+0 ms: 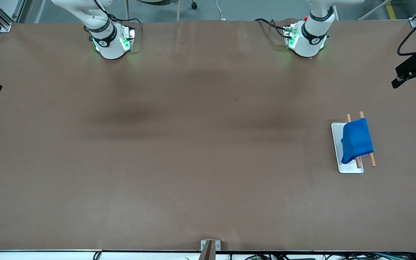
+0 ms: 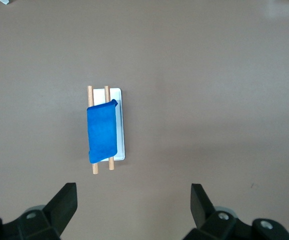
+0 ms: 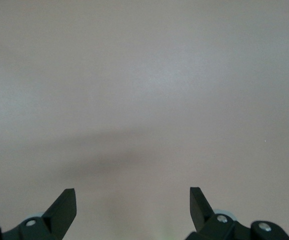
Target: Right arm passes towel to left arm to hang
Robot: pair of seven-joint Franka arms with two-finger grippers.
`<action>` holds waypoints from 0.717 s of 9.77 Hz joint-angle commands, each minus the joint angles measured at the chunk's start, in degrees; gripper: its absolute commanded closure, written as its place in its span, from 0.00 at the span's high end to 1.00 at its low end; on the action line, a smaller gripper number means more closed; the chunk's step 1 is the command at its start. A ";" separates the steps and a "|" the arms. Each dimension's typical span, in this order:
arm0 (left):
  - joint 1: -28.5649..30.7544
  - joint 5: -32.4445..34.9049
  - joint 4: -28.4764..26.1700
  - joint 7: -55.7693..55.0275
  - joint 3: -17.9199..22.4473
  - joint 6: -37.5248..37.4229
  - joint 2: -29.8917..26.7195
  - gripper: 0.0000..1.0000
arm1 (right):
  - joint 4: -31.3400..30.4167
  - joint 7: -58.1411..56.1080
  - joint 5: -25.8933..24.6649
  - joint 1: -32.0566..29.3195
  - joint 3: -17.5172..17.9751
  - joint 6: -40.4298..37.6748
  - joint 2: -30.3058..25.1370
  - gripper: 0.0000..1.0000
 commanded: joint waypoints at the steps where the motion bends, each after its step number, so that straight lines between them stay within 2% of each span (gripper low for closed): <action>1: 0.53 0.96 1.77 0.11 -0.33 -4.26 2.62 1.00 | 0.50 -0.25 0.14 -0.43 0.21 -0.08 0.04 1.00; 7: 0.62 1.05 0.80 -0.51 -0.25 -3.67 3.15 1.00 | 0.41 -0.25 0.14 -0.60 0.30 -0.26 0.04 1.00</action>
